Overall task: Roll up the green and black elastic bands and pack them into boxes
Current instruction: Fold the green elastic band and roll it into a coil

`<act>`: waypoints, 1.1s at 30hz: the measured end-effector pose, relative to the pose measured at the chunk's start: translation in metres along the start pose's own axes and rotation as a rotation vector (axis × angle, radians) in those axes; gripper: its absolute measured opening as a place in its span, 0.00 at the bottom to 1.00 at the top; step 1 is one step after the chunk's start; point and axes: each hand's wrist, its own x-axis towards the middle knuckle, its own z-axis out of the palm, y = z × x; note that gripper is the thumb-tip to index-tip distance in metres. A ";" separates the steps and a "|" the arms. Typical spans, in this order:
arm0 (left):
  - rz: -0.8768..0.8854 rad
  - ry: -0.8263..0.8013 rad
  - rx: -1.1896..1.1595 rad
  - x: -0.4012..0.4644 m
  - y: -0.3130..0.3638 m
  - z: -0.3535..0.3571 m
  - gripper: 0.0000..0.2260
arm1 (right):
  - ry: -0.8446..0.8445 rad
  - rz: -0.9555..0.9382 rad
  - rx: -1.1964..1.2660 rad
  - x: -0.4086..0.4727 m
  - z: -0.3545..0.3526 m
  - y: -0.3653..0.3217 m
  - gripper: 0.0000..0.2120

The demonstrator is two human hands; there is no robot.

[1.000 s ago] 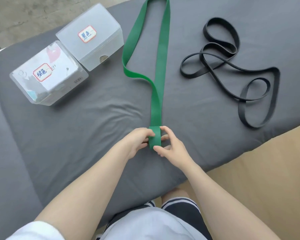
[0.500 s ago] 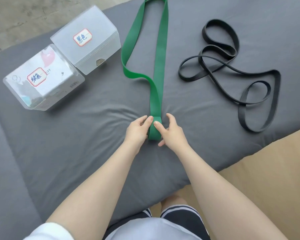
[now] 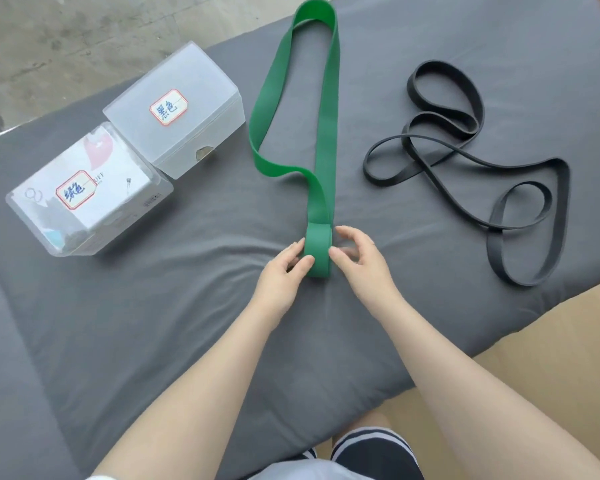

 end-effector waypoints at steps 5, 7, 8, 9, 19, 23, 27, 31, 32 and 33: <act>-0.023 0.022 -0.059 0.014 0.023 0.004 0.08 | -0.143 -0.051 -0.121 0.001 0.005 0.010 0.38; -0.065 0.089 -0.088 0.024 0.030 0.005 0.11 | -0.109 -0.047 -0.176 0.013 0.005 0.002 0.37; -0.098 0.112 -0.110 0.029 0.036 0.004 0.15 | -0.111 -0.042 -0.206 0.019 0.004 -0.002 0.37; -0.132 0.127 -0.124 0.033 0.041 0.002 0.18 | -0.119 -0.032 -0.242 0.025 0.002 -0.006 0.36; -0.004 0.035 -0.234 0.019 0.040 -0.002 0.18 | -0.061 0.152 -0.250 0.069 0.006 -0.048 0.29; 0.059 0.116 -0.269 0.027 0.040 0.021 0.30 | -0.071 0.291 -0.126 0.080 0.009 -0.055 0.28; 0.009 0.454 -0.092 0.042 0.055 0.044 0.29 | -0.114 0.369 0.099 0.092 -0.002 -0.056 0.33; 0.092 0.474 0.125 0.040 0.056 0.044 0.26 | -0.206 0.002 -0.241 0.093 -0.020 -0.058 0.27; 0.103 0.468 0.174 0.039 0.056 0.040 0.25 | -0.246 -0.111 -0.283 0.093 -0.023 -0.058 0.23; 0.108 0.481 0.211 0.038 0.057 0.037 0.23 | -0.300 -0.207 -0.311 0.095 -0.027 -0.058 0.21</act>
